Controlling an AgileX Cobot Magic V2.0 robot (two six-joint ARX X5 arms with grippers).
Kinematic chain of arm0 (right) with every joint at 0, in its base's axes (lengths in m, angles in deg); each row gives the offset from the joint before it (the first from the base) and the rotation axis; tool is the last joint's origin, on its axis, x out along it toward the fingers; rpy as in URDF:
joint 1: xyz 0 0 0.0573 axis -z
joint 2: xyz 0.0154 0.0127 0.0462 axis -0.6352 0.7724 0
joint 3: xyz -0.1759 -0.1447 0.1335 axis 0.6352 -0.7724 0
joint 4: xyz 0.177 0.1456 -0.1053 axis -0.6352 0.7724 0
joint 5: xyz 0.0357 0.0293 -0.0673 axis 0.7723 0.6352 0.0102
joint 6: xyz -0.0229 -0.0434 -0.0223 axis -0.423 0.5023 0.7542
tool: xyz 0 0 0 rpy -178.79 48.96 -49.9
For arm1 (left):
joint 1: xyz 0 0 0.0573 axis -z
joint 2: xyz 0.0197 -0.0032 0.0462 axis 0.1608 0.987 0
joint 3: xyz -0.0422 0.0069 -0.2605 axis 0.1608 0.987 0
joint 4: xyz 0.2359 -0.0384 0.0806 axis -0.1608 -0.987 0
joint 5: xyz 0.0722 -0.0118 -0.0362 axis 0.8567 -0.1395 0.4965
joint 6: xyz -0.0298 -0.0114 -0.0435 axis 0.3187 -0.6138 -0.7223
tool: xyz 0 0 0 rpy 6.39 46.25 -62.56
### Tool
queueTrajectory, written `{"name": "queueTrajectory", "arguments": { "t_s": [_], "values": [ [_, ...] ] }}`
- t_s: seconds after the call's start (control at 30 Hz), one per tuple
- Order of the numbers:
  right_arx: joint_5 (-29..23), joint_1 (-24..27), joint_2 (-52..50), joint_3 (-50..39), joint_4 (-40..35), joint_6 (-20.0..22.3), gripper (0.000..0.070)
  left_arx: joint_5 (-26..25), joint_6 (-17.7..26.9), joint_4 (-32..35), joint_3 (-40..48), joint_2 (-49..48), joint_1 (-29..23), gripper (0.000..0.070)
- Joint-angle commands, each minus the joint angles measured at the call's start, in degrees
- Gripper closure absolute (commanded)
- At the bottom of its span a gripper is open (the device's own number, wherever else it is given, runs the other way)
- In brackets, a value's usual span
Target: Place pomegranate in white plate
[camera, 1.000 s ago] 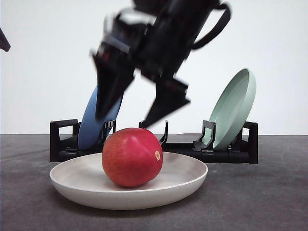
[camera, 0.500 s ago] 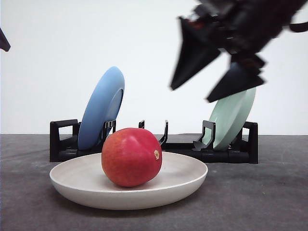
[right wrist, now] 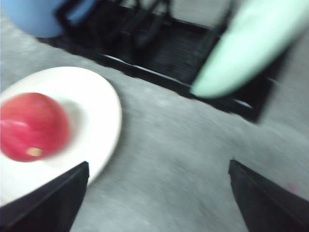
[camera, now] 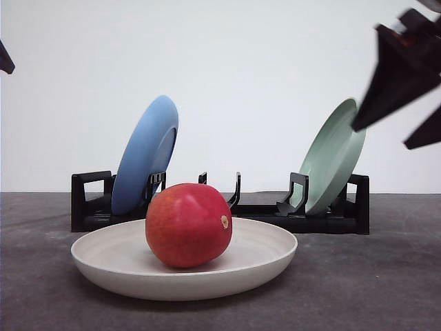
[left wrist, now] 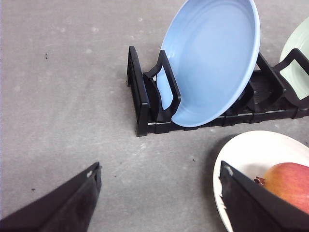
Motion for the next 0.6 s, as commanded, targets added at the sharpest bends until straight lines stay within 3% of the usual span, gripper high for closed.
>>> {"name": "queueTrajectory", "arguments": {
  "t_s": [0.0, 0.17, 0.2, 0.23, 0.27, 0.3, 0.57],
  "values": [
    [0.1, 0.5, -0.4, -0.3, -0.6, -0.7, 0.0144, -0.3, -0.3, 0.4, -0.2, 0.3, 0.1, 0.0231],
    [0.0, 1.0, -0.8, -0.3, -0.3, -0.3, 0.0161, -0.3, -1.6, -0.2, -0.2, 0.2, 0.1, 0.0238],
    [-0.2, 1.0, -0.8, -0.3, -0.3, -0.4, 0.0224, -0.3, -1.6, -0.4, -0.2, 0.2, 0.1, 0.0288],
    [-0.4, 1.0, -0.8, -0.3, -0.3, -0.4, 0.0343, -0.3, -1.6, -0.4, -0.2, 0.2, 0.1, 0.0393],
    [-0.4, 1.0, -0.8, -0.3, -0.3, -0.4, 0.0573, -0.3, -1.6, -0.4, -0.2, 0.2, 0.1, 0.0591],
    [-0.6, 1.0, -0.8, -0.3, -0.4, -0.4, 0.0692, -0.3, -1.6, -0.4, -0.2, 0.2, 0.1, 0.0693],
    [-1.8, 1.0, -0.8, -0.3, -0.7, -0.3, 0.0684, -0.3, -1.5, -1.9, -0.2, -0.2, 0.1, 0.0695]
  ]
}}
